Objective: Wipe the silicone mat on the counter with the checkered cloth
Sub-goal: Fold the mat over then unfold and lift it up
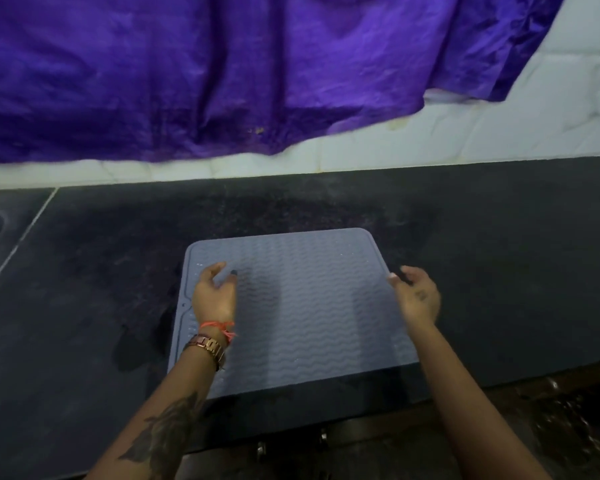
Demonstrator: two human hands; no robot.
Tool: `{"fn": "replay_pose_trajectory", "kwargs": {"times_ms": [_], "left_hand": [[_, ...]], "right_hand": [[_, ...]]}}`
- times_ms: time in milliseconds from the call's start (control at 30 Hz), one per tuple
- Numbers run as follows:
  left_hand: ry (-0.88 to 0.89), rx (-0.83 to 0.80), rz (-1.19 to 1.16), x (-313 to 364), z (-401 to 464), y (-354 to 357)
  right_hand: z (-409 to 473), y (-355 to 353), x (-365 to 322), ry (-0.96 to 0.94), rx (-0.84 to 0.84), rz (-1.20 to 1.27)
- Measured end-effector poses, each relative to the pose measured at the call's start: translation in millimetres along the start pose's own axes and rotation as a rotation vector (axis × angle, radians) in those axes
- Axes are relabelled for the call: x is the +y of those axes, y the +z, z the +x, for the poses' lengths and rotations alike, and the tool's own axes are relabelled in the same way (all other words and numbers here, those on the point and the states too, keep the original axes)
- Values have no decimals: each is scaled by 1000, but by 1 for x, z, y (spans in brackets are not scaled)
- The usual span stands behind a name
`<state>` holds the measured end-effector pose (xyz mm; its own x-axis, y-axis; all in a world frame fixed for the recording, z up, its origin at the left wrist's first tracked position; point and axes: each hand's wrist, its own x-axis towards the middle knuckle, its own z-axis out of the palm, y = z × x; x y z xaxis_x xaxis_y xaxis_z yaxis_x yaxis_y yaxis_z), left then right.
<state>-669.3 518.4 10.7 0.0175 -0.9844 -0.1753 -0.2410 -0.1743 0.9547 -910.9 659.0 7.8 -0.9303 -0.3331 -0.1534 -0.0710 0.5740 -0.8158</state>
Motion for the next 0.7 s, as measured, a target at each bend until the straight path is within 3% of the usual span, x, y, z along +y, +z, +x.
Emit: {"fn": "replay_pose_trajectory", "kwargs": {"times_ms": [100, 300, 400, 467, 533, 700], "left_hand": [[5, 138, 156, -11, 9, -33], [-90, 163, 305, -29, 11, -71], [-72, 118, 351, -30, 15, -75], [-86, 70, 358, -29, 21, -78], [-101, 1, 353, -29, 26, -82], [-94, -119, 361, -36, 38, -91]], "right_hand": [[6, 3, 3, -78, -108, -452], [11, 6, -17, 14, -224, -599], [4, 5, -38, -83, -249, -665], [-8, 10, -55, -146, -262, -627], [-25, 22, -71, -174, -324, -404], [-78, 86, -104, -75, -541, -22]]}}
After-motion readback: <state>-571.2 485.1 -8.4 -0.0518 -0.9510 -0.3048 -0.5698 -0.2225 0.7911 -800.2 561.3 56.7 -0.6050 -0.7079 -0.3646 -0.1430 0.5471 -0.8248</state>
